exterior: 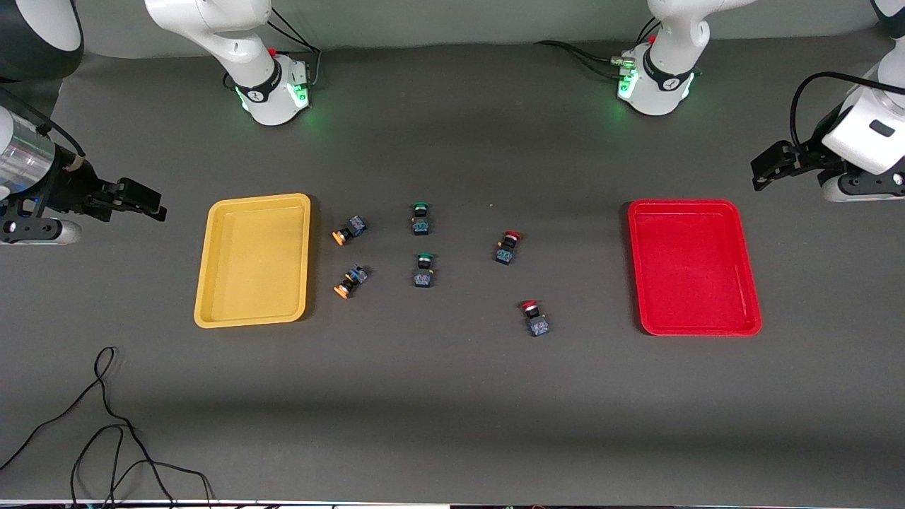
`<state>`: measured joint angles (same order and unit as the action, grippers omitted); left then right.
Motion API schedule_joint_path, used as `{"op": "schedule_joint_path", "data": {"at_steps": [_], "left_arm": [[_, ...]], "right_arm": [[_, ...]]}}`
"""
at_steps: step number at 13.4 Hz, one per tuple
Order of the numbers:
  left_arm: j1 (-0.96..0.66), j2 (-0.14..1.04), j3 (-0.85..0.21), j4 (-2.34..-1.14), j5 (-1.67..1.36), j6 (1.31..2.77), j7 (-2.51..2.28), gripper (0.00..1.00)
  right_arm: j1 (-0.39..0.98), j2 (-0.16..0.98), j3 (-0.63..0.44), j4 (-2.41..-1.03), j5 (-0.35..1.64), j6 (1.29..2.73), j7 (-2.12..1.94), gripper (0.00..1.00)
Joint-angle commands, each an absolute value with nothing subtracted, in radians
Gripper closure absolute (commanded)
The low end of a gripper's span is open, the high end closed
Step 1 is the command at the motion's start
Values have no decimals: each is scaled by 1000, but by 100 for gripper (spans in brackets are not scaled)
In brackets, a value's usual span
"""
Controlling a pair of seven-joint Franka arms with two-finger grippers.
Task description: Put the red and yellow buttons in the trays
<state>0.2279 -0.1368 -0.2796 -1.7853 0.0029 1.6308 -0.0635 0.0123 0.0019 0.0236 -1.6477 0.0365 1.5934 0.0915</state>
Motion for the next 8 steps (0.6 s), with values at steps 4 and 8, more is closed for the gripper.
{"op": "schedule_joint_path", "data": {"at_steps": [4,8], "left_arm": [[216,-152,-273,-1778,5,1628,-37,0],[209,-147,-279,-1776,2,1608,-50,0]], "right_arm": [[9,31,23,-1600,35,1574,86,0],[18,133,34,-1604,41,1534,54,0]]}}
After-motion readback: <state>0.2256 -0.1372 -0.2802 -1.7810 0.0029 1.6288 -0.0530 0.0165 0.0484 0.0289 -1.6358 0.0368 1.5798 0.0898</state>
